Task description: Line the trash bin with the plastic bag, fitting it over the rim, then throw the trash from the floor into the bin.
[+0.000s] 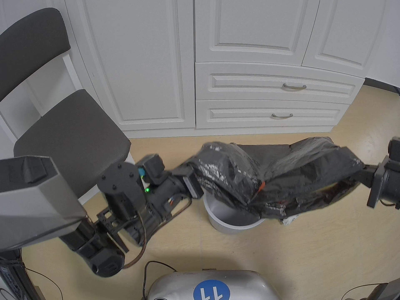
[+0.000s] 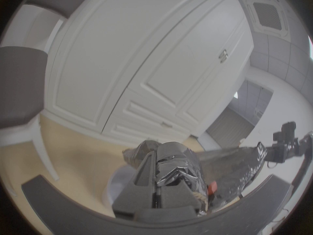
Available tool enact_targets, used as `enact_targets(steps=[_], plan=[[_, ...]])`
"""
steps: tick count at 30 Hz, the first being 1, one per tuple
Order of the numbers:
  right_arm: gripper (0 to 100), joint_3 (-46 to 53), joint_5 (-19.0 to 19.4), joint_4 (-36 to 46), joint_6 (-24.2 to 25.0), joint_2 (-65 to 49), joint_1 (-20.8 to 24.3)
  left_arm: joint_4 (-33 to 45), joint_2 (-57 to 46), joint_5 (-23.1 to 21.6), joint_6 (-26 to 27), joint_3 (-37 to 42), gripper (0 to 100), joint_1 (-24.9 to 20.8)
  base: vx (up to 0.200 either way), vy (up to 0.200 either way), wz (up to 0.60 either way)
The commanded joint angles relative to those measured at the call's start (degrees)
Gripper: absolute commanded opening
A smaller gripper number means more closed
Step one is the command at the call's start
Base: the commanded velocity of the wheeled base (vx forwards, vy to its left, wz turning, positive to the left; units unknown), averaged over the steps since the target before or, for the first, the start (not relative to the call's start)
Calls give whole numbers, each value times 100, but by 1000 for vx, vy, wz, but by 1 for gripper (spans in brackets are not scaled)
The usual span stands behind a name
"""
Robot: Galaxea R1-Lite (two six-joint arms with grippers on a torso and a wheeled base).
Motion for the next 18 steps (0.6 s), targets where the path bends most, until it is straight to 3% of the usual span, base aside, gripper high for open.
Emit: enact_targets(steps=[1, 9, 18], plan=[[0, 137, 23, 1252, -947, -805, 1029, -100, -378, 33, 98, 1623, 0, -544, 0, 0, 0], [0, 348, -214, 1164, -1106, 118, 1697, -100, 272, -20, -131, 2001, 0, -421, 0, 0, 0], [0, 471, -214, 39, -1009, 1551, 1724, -100, 1230, -3, -307, 1350, 0, -245, 0, 0, 0]])
